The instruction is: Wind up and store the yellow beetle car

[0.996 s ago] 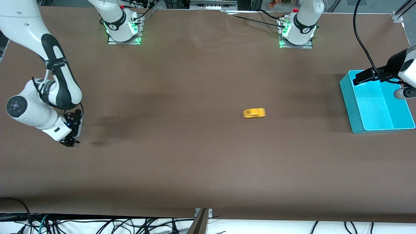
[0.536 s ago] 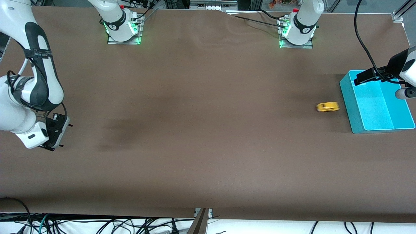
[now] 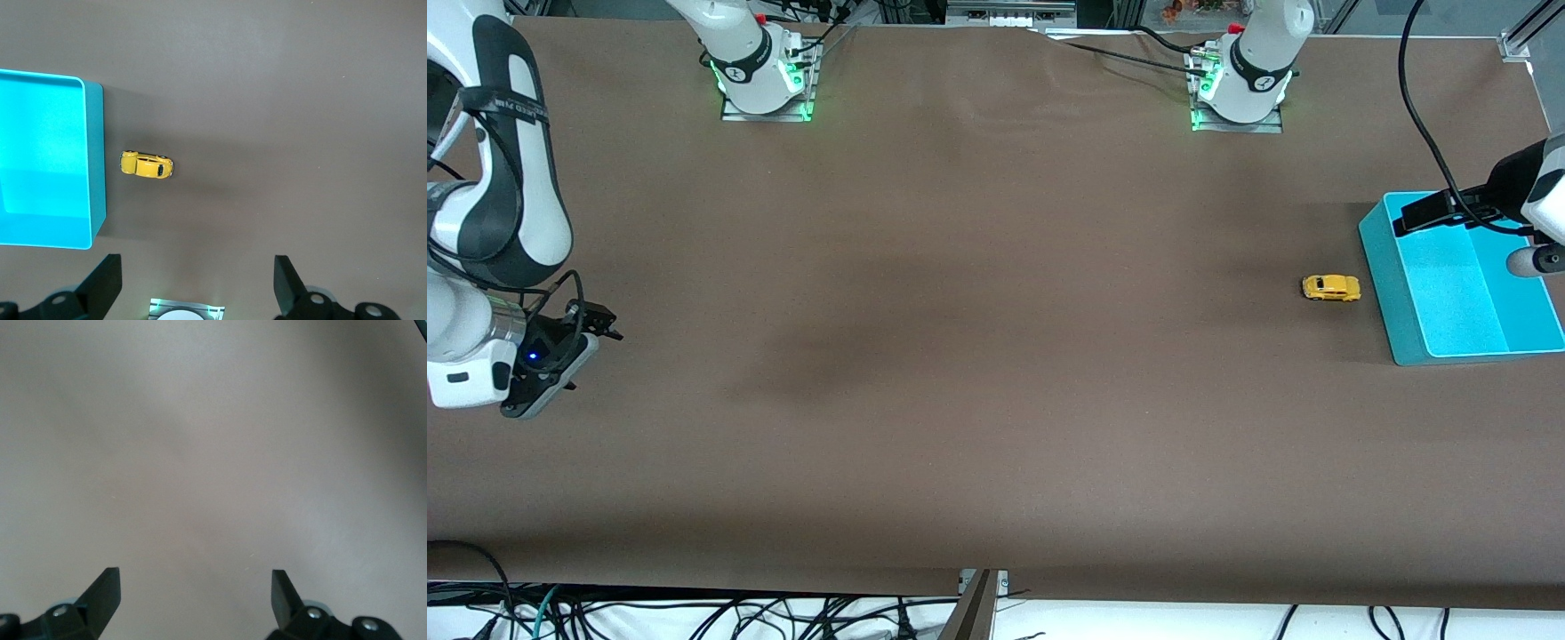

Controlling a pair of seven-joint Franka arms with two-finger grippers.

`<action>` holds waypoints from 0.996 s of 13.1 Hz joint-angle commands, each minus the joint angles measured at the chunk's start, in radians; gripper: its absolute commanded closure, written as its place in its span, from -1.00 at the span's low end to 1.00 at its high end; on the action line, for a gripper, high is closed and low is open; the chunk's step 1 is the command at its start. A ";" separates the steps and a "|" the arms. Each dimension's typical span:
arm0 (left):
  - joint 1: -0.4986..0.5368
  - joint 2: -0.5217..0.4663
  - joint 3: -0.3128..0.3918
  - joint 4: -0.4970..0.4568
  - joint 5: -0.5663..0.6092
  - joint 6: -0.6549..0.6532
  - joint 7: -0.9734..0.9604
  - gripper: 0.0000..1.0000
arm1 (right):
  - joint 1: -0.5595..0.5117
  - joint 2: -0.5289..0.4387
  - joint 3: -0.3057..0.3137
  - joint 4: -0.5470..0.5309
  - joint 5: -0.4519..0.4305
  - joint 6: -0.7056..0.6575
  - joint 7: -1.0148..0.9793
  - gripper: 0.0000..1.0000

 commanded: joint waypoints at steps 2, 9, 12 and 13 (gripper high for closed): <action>0.005 0.012 -0.006 0.012 -0.018 -0.002 0.024 -1.00 | 0.026 -0.049 0.006 0.042 0.001 -0.149 0.212 -1.00; -0.001 0.026 -0.011 0.012 -0.012 0.008 0.024 -1.00 | 0.105 -0.182 0.008 0.074 0.028 -0.407 0.597 -1.00; 0.016 0.026 -0.009 -0.072 -0.009 0.093 0.027 -1.00 | 0.104 -0.230 0.008 0.068 0.049 -0.440 0.641 -1.00; 0.029 0.011 -0.009 -0.132 -0.007 0.151 0.038 -1.00 | 0.105 -0.232 0.008 0.070 0.035 -0.423 0.638 -1.00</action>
